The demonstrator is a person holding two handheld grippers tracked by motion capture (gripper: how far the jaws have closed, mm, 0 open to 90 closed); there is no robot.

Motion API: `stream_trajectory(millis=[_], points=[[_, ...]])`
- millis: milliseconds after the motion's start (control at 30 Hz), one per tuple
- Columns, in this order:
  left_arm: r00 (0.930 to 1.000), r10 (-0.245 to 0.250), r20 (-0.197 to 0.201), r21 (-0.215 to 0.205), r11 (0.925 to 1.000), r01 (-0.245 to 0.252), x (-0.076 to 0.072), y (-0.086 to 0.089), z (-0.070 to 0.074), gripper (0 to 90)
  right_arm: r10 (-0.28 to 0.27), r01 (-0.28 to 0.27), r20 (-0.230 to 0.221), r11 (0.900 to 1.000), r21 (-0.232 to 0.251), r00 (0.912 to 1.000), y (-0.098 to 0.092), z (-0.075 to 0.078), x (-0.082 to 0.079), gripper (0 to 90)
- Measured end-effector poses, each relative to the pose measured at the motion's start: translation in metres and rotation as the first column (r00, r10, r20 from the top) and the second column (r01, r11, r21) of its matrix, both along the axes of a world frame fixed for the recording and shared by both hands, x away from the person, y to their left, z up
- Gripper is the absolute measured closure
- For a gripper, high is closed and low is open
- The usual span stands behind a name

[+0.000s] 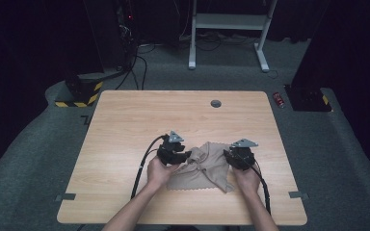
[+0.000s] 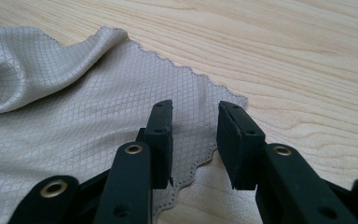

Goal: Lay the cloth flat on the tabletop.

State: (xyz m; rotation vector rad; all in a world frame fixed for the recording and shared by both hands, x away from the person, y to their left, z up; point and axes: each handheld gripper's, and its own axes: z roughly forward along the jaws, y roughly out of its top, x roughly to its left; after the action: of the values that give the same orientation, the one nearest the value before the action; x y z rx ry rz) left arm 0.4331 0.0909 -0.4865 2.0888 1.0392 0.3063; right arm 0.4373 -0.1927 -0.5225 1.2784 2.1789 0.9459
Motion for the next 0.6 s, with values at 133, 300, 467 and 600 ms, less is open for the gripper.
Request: stream_trajectory(millis=[133,300,467,600], points=[[0.9983,0.031,-0.050,0.010,0.9995,-0.031,0.010,-0.001,-0.013,58.1,0.000,0.000,0.000,1.000,0.000,1.0000,0.000,0.000,0.000,65.9],[0.9969,0.038,-0.069,0.003,0.9993,-0.038,0.018,-0.009,-0.022,56.2,-0.001,0.001,0.000,1.000,0.000,1.0000,0.000,0.000,0.000,66.0],[0.9985,0.005,-0.055,0.047,0.9989,-0.002,0.023,-0.027,-0.023,58.6,-0.003,0.003,0.000,1.000,0.000,1.0000,0.000,0.000,0.000,66.0],[0.9985,-0.028,-0.047,0.065,0.9974,0.031,0.023,-0.030,-0.025,73.1,-0.003,0.003,0.001,1.000,-0.002,1.0000,0.000,0.000,0.000,66.0]])
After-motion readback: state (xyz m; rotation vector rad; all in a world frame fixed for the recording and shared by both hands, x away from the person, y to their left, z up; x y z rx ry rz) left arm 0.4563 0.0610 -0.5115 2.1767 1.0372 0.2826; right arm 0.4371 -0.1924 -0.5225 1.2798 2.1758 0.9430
